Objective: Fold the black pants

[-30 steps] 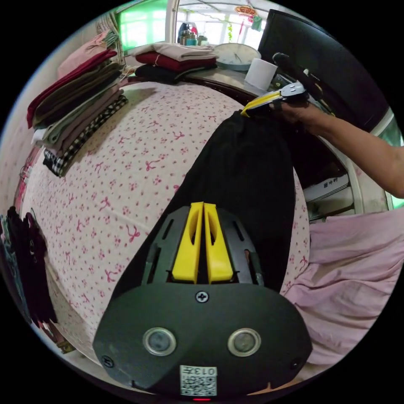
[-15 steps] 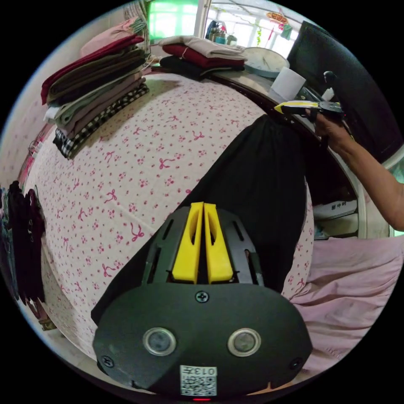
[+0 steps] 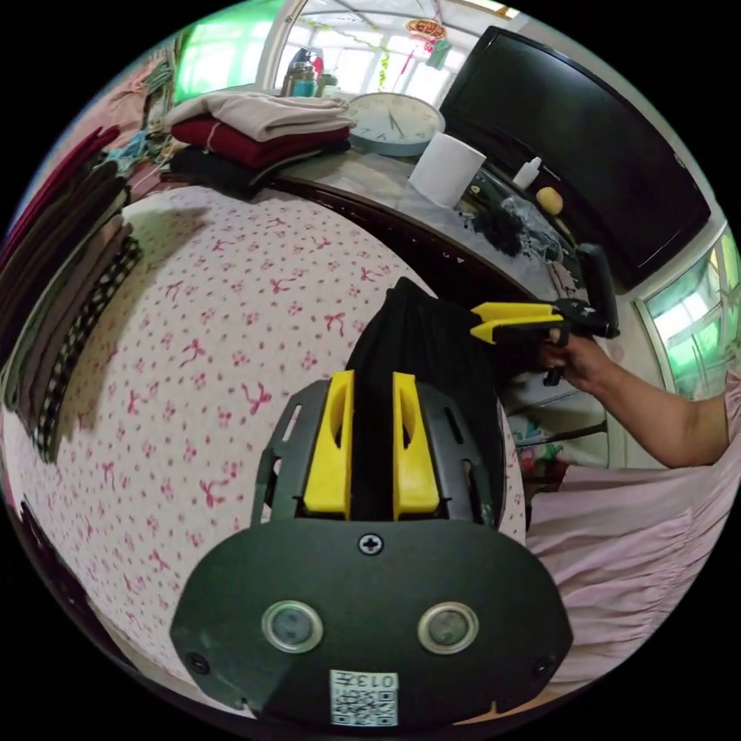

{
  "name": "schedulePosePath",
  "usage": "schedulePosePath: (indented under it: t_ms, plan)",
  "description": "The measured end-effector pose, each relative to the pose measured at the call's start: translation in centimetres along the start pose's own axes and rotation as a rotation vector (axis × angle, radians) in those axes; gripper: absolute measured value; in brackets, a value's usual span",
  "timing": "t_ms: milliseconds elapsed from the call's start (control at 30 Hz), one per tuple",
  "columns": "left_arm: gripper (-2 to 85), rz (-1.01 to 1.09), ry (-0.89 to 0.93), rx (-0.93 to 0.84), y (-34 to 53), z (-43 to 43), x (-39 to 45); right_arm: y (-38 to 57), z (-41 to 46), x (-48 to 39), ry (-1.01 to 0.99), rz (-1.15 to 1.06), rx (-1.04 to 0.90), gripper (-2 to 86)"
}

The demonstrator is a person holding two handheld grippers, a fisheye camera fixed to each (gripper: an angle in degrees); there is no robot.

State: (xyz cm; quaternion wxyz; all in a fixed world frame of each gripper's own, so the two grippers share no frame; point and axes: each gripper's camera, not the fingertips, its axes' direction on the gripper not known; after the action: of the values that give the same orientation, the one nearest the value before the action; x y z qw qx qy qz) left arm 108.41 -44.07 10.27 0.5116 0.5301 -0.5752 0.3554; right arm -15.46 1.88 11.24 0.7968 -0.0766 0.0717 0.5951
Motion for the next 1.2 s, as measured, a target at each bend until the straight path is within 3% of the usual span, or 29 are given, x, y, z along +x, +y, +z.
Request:
schedulePosePath:
  t_ms: [400,667,867,1200]
  plan:
    - [11.0,0.149,0.126,-0.147,-9.0,7.9,-1.0,1.0,0.7,2.8,-0.122,0.072,-0.036,8.9]
    - [2.0,0.177,0.114,-0.239,-8.8,10.1,-0.8,0.2,-1.0,-1.3,-0.007,0.001,-0.074,5.6]
    - [0.5,0.128,0.145,-0.122,-5.9,8.1,-1.7,-0.7,-4.2,-7.1,0.064,-0.124,-0.046,4.4]
    - [0.3,0.011,0.222,0.257,8.0,-3.5,-4.9,-2.2,-12.0,-22.1,-0.165,-0.457,0.062,3.5]
